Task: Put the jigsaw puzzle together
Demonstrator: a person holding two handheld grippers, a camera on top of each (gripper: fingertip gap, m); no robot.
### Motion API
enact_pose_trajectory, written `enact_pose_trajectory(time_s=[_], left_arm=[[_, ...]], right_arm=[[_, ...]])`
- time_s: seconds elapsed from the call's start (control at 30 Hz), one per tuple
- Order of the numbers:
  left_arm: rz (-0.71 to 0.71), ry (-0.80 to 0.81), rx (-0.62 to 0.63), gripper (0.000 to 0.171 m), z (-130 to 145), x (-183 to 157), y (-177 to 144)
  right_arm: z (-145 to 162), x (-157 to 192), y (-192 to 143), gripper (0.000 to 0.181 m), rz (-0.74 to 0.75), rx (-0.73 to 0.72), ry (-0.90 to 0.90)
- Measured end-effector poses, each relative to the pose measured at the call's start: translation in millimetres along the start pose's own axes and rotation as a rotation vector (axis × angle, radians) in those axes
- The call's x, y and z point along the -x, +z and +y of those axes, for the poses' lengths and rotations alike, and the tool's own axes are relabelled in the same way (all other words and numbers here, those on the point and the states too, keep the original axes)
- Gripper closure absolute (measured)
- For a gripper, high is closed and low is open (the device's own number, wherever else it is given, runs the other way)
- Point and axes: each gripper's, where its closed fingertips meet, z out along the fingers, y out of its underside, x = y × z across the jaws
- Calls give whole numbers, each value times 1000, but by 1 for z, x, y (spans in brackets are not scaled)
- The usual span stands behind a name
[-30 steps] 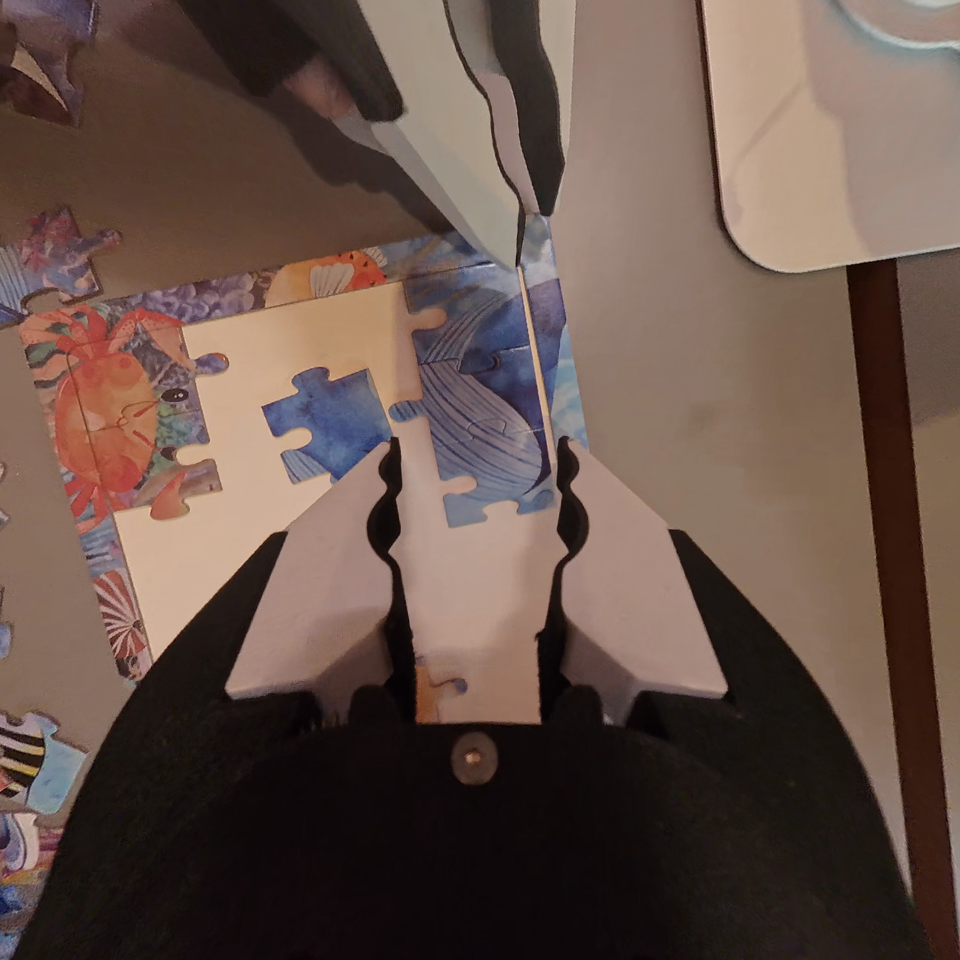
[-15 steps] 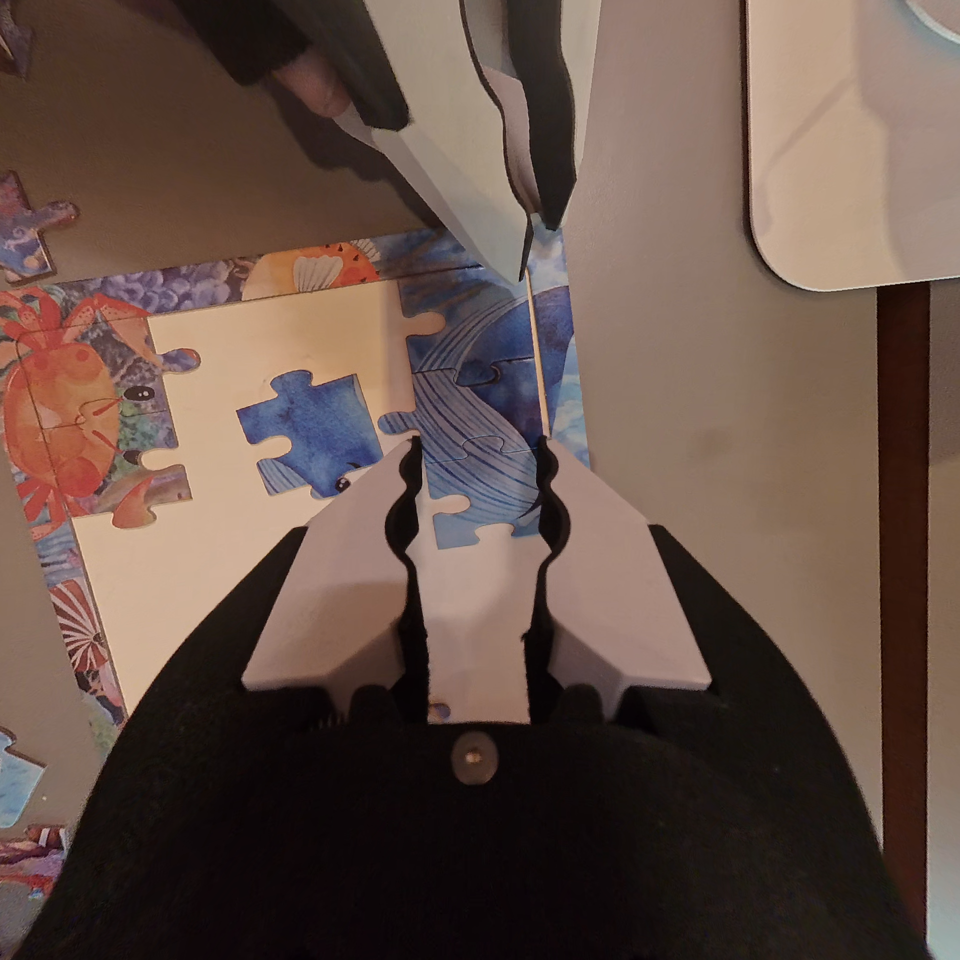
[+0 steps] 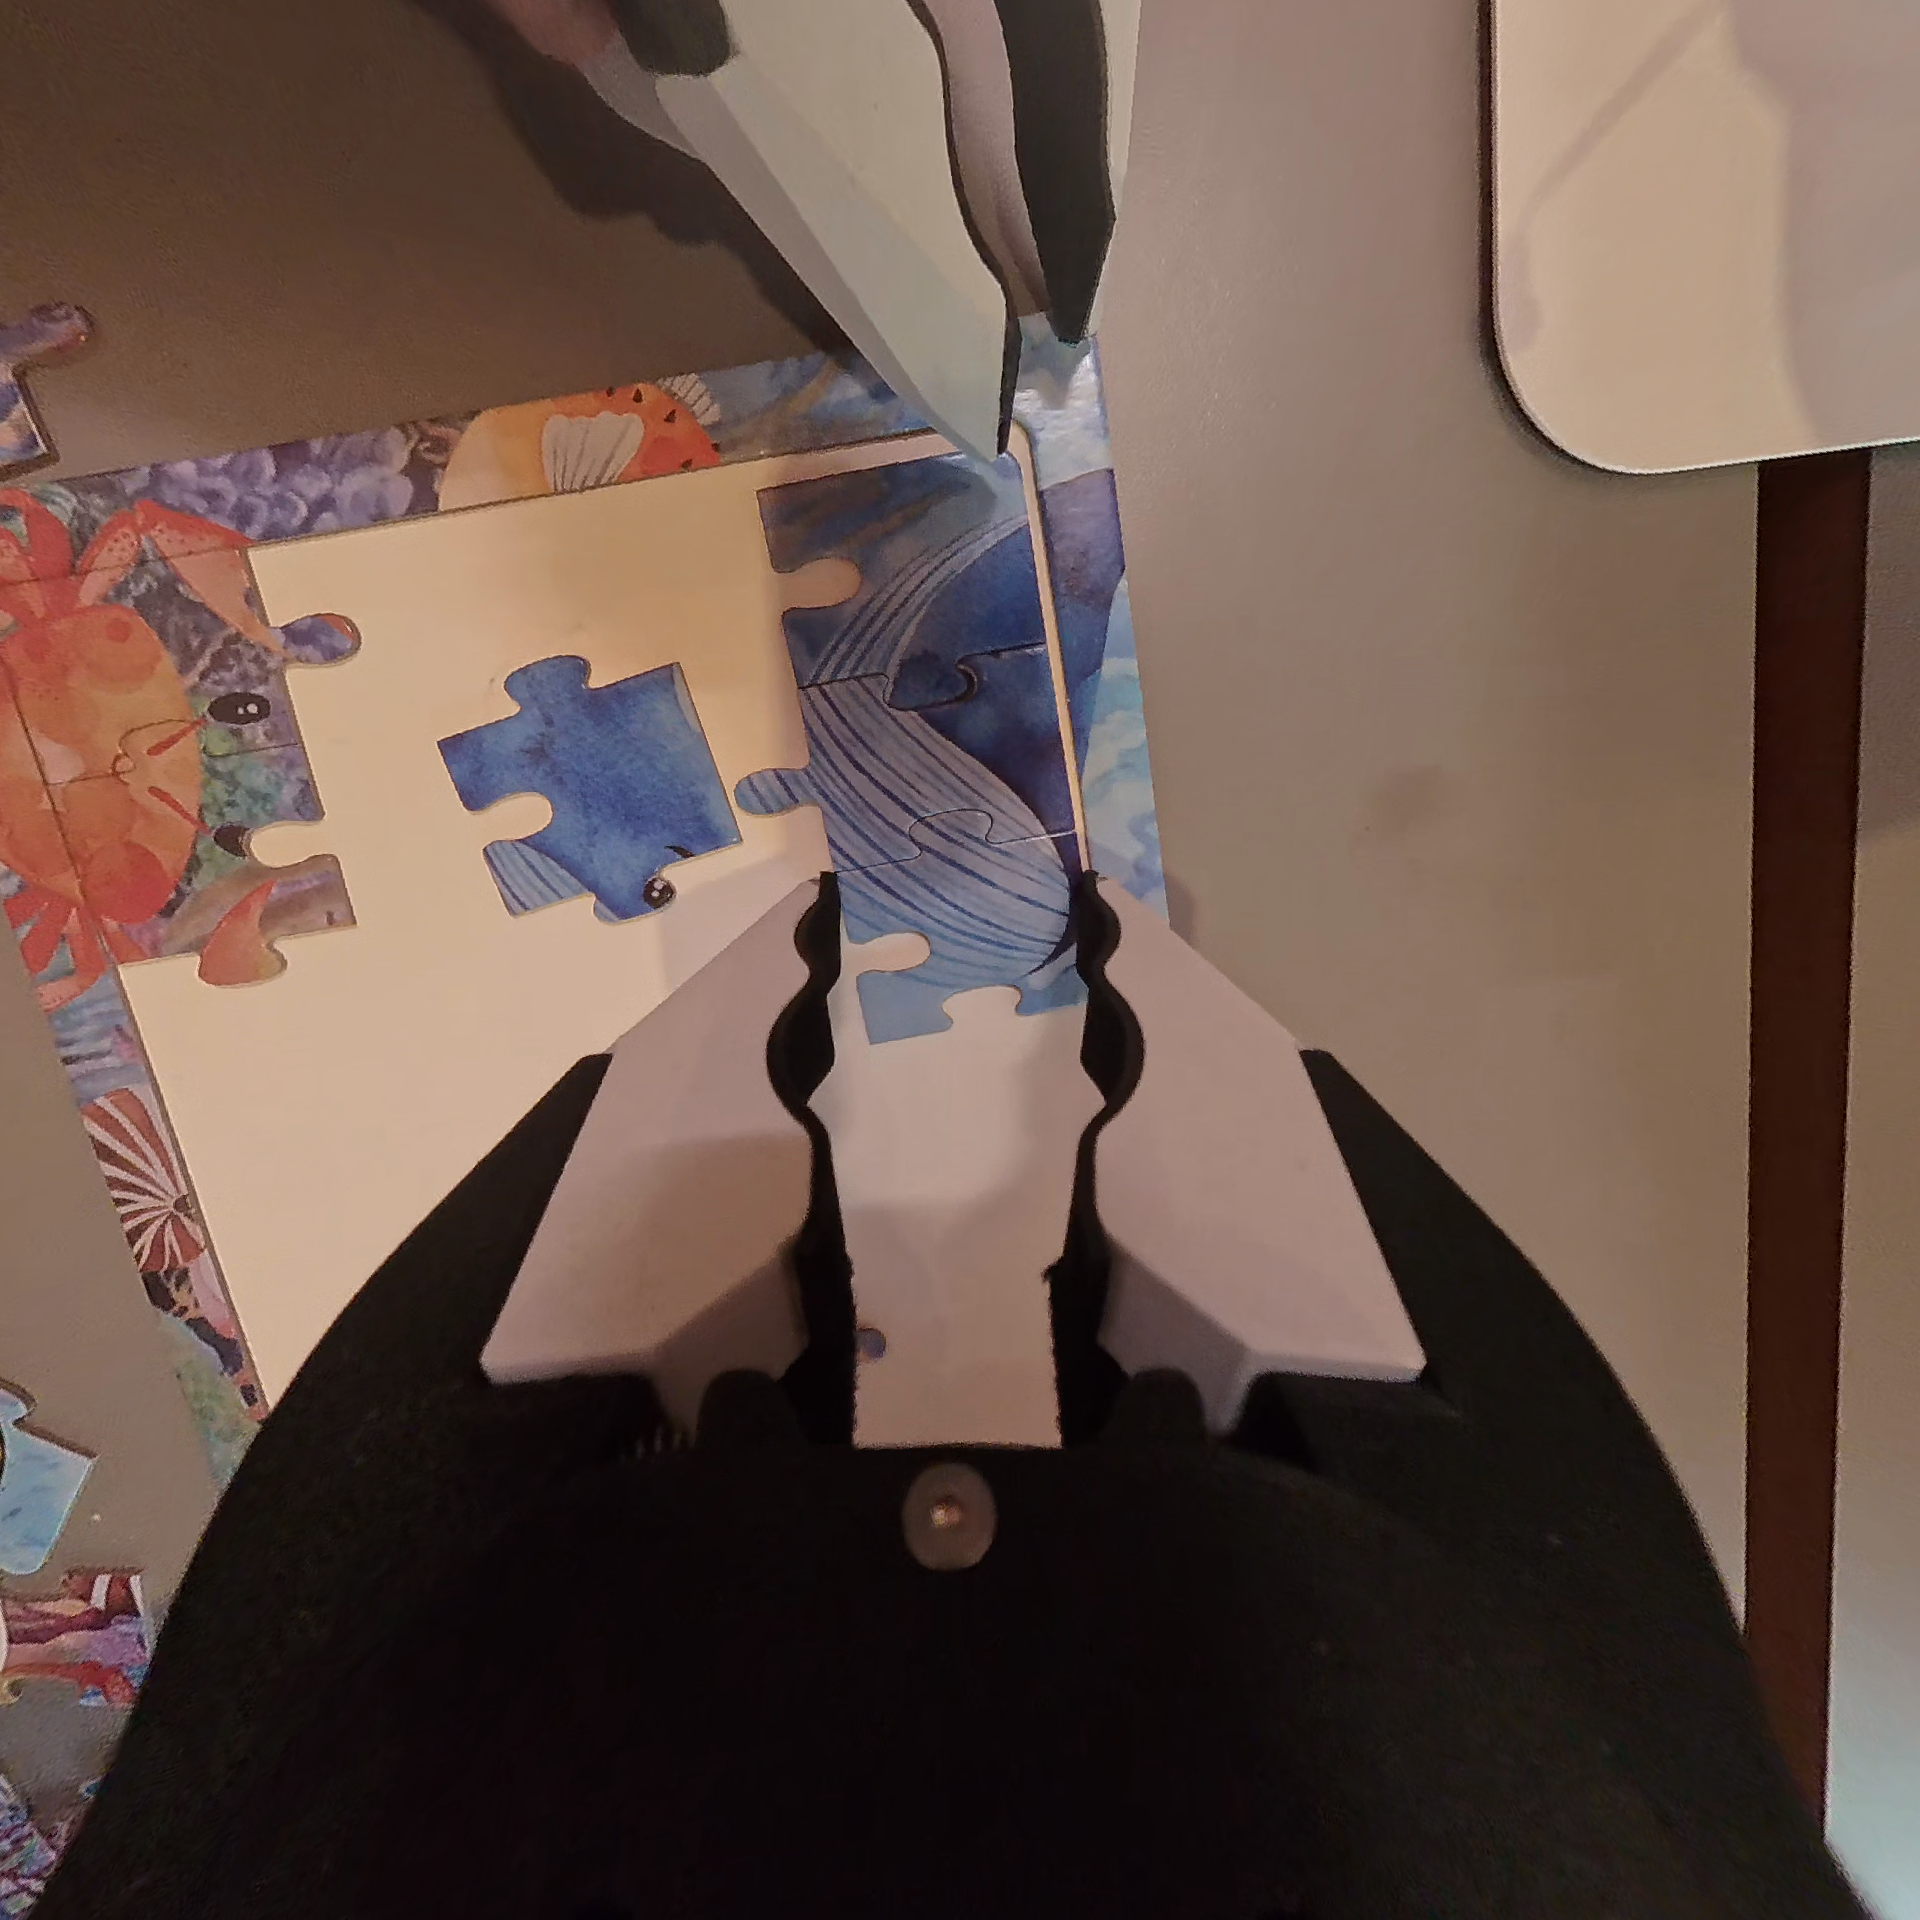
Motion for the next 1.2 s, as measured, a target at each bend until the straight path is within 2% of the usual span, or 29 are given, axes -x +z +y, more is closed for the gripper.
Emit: enact_pose_trajectory(time_s=[0.33, 1.2], left_arm=[[8, -2, 2, 149, 1, -1, 0], [26, -21, -7, 150, 2, 2, -2]], right_arm=[[-11, 4, 4, 145, 3, -19, -17], [-23, 5, 9, 145, -4, -51, -9]])
